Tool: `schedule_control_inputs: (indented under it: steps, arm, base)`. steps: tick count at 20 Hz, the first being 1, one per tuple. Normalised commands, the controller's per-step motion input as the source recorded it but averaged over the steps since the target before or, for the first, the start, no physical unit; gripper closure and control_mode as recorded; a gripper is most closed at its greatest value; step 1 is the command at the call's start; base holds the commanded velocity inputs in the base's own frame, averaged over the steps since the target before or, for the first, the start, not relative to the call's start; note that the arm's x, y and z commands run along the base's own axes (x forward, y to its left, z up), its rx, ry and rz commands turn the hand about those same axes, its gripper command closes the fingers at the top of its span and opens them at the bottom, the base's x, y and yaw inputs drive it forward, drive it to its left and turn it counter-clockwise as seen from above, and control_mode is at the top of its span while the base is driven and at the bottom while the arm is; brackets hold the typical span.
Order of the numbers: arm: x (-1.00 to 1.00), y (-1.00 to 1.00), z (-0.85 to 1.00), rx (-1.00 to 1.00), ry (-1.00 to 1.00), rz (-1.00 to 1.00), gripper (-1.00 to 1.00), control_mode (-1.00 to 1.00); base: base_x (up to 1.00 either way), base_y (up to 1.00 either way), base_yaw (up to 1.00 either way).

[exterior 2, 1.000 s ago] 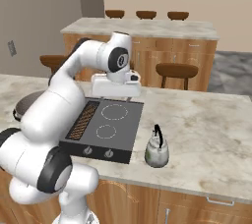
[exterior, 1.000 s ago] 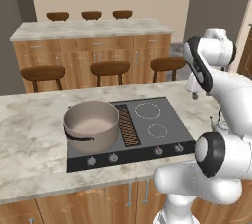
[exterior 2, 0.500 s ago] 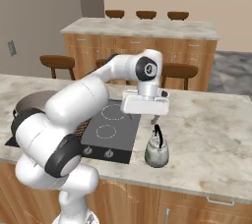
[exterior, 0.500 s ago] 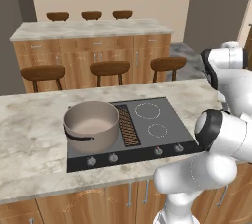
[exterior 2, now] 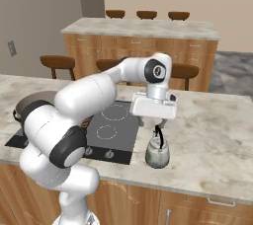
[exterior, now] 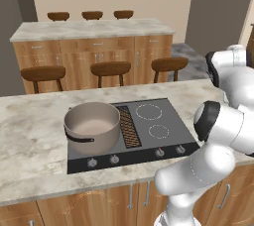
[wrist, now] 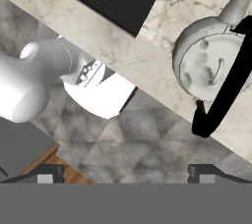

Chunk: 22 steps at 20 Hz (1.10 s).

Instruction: Pick the kettle from the counter and place it on a stove burner. Then turn the burner on.

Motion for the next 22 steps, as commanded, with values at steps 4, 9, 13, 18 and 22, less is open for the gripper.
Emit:
schedule_control_inputs:
  steps: [4,9,13,18,22]
  arm:
    - [0.00,-0.15,-0.21,0.00,-0.13,0.00,-1.00,-1.00]
    - [0.00,-0.11,-0.19,0.00,-0.10,0.00,-1.00,-1.00]
    - [0.00,-0.03,-0.29,0.00,-0.03,0.00,-1.00,-1.00]
    - [0.00,-0.04,-0.33,-0.01,-0.02,0.00,-1.00,-1.00]
    - [0.00,-0.17,-0.17,0.00,-0.05,0.00,-1.00,-1.00]
  base:
    - [0.00,0.00,0.00]
    - [0.00,0.00,0.00]
    - [0.00,0.00,0.00]
    - [0.00,0.00,0.00]
    - [0.00,0.00,0.00]
